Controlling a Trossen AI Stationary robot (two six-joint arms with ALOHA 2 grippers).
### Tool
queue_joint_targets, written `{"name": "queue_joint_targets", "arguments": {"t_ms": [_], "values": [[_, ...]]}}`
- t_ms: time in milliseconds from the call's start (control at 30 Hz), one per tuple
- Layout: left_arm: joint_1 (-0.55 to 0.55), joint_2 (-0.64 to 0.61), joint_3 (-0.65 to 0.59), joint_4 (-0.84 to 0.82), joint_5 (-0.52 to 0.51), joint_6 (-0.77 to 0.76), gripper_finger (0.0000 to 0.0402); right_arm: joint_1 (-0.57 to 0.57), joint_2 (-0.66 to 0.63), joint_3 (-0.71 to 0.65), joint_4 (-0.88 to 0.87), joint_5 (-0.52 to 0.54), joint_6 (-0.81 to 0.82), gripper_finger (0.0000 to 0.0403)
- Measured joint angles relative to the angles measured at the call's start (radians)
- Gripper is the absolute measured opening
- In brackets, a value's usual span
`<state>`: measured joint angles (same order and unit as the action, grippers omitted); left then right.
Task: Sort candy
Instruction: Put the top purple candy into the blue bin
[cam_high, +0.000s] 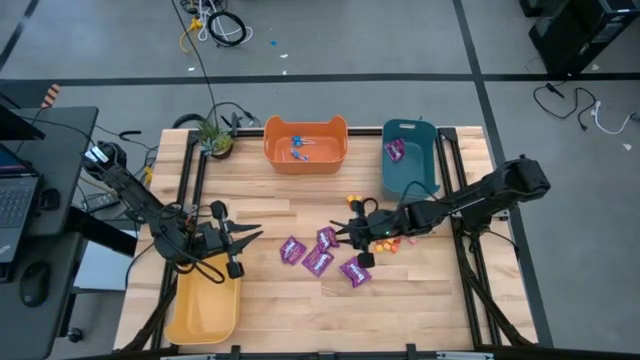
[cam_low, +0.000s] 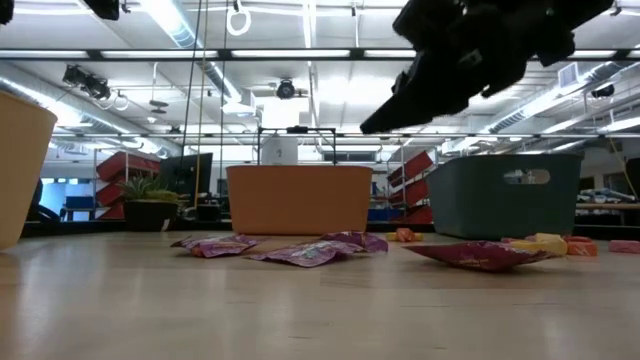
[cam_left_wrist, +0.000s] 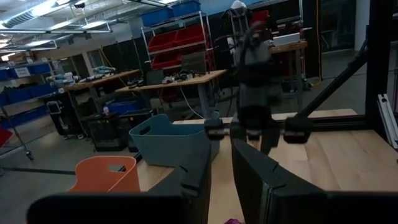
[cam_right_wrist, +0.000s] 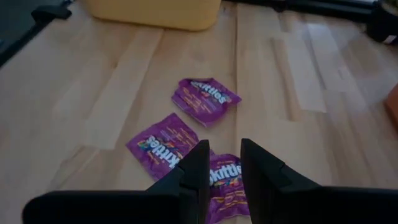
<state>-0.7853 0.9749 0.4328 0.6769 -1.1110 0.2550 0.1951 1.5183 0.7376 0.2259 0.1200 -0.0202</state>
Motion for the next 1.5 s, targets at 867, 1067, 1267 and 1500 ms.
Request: {"name": "queue_joint_targets", "arguments": {"t_ms": [867,1067,1267,1500], "values": [[0.0,0.0,0.0,-0.003,0.0,0.006,0.0067,0.008,0.266,0.0,0.103,0.105,-0.05,0.0106],[0.0,0.0,0.0,-0.003,-0.003,0.006,0.0067,0.008,0.28,0.001,0.101,0.122,-0.055,0.0113],[0.0,0.0,0.0,-0.011,-0.005,0.006,0.0067,0.008,0.281,0.0,0.082,0.122,-0.052,0.0114],[0.0,0.0,0.0,-0.013,-0.006,0.006,0.0067,0.008,0.281,0.0,0.072,0.122,-0.051,0.0114]]}}
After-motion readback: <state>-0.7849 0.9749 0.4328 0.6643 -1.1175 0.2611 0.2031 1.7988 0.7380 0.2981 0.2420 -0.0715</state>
